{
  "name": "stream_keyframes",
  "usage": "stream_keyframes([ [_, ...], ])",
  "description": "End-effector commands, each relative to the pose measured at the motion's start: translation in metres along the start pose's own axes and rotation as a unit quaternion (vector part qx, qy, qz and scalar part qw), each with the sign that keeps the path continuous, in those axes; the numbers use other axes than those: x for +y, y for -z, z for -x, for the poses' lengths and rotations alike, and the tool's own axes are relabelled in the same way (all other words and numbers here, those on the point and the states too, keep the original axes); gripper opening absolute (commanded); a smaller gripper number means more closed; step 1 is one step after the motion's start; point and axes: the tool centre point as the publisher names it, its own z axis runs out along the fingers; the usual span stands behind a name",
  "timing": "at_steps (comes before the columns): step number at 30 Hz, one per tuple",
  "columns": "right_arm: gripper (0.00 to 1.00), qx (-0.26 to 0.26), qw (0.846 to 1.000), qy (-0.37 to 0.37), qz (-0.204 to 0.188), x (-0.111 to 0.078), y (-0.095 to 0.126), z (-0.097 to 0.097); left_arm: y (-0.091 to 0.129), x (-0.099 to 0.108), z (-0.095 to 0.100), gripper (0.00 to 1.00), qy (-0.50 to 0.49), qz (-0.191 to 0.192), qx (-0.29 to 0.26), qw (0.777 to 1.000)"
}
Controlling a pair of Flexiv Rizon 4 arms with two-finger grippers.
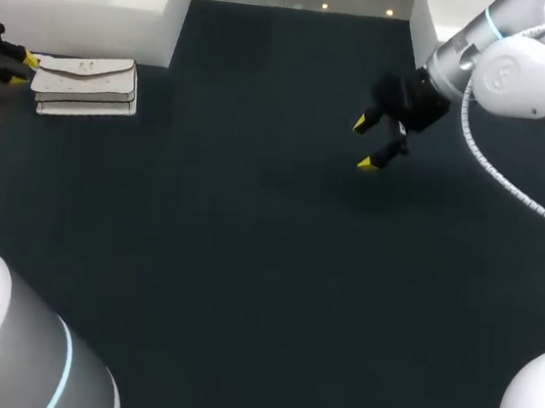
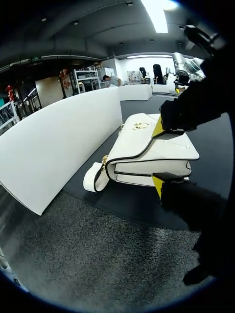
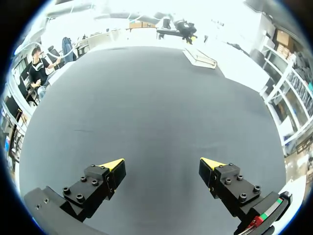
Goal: Pick up the bag, open it, inspect its contents, close it, and place it on the opposite side
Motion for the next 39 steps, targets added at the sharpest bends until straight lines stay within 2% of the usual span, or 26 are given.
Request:
stream_keyframes([
  [1,1.0,0.001,1.0,0.0,0.001,0.0,0.0,0.001,-0.009,-0.016,0.006,0.45,0.001,0.114,0.018,0.993],
  [10,1.0,0.001,1.0,0.0,0.001,0.0,0.0,0.001,-0.019,-0.017,0.006,0.34,0.005,0.123,0.02,0.992],
  [12,1.0,0.001,1.0,0.0,0.001,0.0,0.0,0.001,-0.021,-0.019,0.007,0.24,0.004,0.125,0.021,0.992],
  [14,1.0,0.001,1.0,0.0,0.001,0.0,0.0,0.001,-0.023,-0.019,0.007,0.04,0.004,0.127,0.024,0.992],
  [15,1.0,0.001,1.0,0.0,0.001,0.0,0.0,0.001,-0.024,-0.019,0.007,0.0,0.004,0.128,0.024,0.991],
  [21,1.0,0.001,1.0,0.0,0.001,0.0,0.0,0.001,-0.028,-0.015,0.007,0.0,0.004,0.141,0.031,0.99],
  [33,1.0,0.001,1.0,0.0,0.001,0.0,0.0,0.001,-0.031,0.014,-0.007,0.0,-0.009,0.171,0.051,0.984],
  [39,1.0,0.001,1.0,0.0,0.001,0.0,0.0,0.001,-0.029,0.018,-0.008,0.0,-0.011,0.174,0.05,0.983],
])
